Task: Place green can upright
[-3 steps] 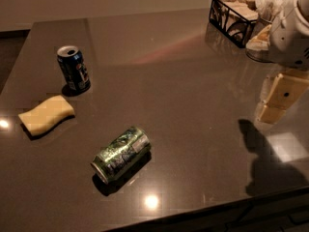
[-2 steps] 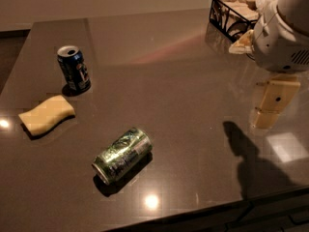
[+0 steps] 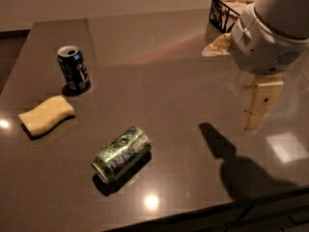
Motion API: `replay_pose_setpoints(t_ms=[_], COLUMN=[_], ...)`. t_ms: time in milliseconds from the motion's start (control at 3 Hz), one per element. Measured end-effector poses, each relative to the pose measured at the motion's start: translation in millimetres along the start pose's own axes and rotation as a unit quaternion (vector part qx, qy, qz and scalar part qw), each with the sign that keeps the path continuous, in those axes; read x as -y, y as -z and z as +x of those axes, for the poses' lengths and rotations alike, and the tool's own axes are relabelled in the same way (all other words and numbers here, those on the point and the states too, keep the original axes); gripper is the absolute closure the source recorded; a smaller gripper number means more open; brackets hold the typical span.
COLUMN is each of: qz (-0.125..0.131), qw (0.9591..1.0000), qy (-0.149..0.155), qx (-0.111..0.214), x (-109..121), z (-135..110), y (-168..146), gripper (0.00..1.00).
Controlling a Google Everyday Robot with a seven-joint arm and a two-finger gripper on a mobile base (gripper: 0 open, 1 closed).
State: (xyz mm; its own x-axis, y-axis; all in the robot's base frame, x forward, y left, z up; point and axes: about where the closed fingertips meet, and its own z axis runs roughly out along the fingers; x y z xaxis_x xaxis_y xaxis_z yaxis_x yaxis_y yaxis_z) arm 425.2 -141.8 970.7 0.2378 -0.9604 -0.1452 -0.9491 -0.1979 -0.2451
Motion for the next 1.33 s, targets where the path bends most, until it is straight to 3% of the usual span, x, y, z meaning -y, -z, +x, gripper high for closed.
replay_pose_setpoints(t_ms=[333,667,1000,1333], qz=[0.0,0.003,0.006,-0.006], qw=[1.0,0.999,0.9932,0.9853], qy=[0.0,0.021,0.074,0.127], qx=[0.0,0.039,0.09,0.114], x=[0,0,-3,-9], z=[0,-11,-47,-84], y=[0,-4,-15,-28], gripper=[0.0,0.0,0.0,0.0])
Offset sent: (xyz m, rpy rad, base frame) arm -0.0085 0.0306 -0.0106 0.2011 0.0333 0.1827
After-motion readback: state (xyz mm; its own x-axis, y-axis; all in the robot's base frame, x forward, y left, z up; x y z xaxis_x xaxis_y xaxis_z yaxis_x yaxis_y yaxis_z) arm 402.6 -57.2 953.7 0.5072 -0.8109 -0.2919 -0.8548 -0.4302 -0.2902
